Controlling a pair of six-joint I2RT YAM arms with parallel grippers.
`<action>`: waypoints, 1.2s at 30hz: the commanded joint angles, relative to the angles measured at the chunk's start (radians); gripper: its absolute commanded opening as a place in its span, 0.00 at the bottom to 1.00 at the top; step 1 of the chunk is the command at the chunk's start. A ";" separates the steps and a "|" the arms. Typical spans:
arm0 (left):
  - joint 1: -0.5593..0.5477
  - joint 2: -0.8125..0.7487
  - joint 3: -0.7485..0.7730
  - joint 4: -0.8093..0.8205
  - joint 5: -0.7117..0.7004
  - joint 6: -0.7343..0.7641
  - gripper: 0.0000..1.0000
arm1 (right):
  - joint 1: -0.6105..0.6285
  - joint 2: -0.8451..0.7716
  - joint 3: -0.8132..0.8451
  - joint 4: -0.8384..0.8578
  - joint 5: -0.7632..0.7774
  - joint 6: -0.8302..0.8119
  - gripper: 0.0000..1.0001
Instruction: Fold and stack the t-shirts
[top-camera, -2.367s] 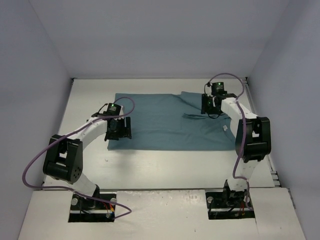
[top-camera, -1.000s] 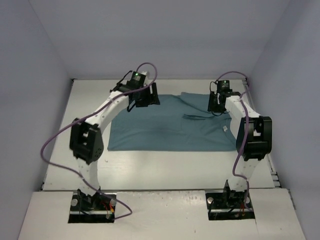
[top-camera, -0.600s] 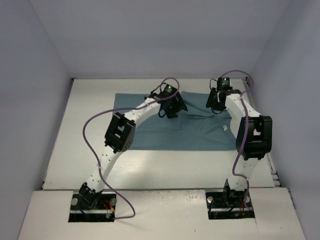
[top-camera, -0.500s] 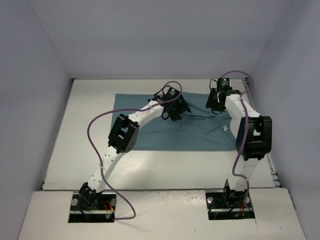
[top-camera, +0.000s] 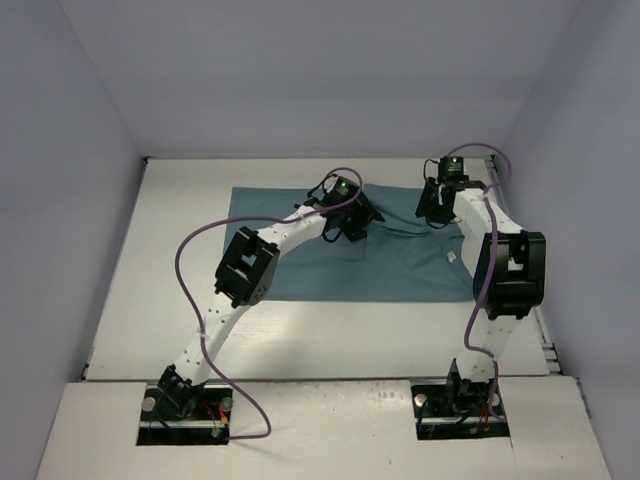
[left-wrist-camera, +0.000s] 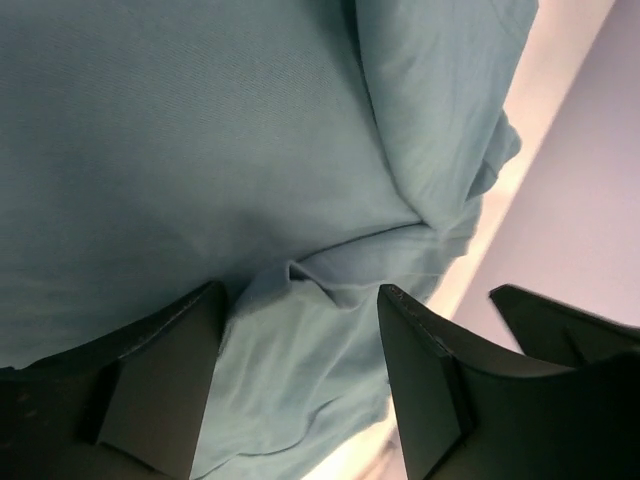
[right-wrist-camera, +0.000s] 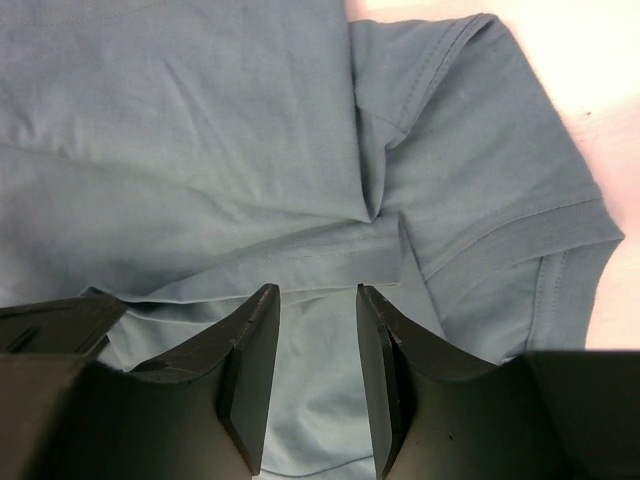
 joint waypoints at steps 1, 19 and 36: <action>0.006 -0.123 0.058 -0.066 -0.054 0.167 0.60 | -0.011 -0.018 0.002 0.017 -0.009 -0.026 0.34; 0.040 -0.058 0.202 -0.213 0.123 1.057 0.60 | -0.020 -0.027 0.008 0.019 -0.067 -0.056 0.32; 0.060 -0.094 0.178 -0.212 0.126 1.120 0.59 | -0.020 0.060 0.050 0.022 -0.083 -0.092 0.19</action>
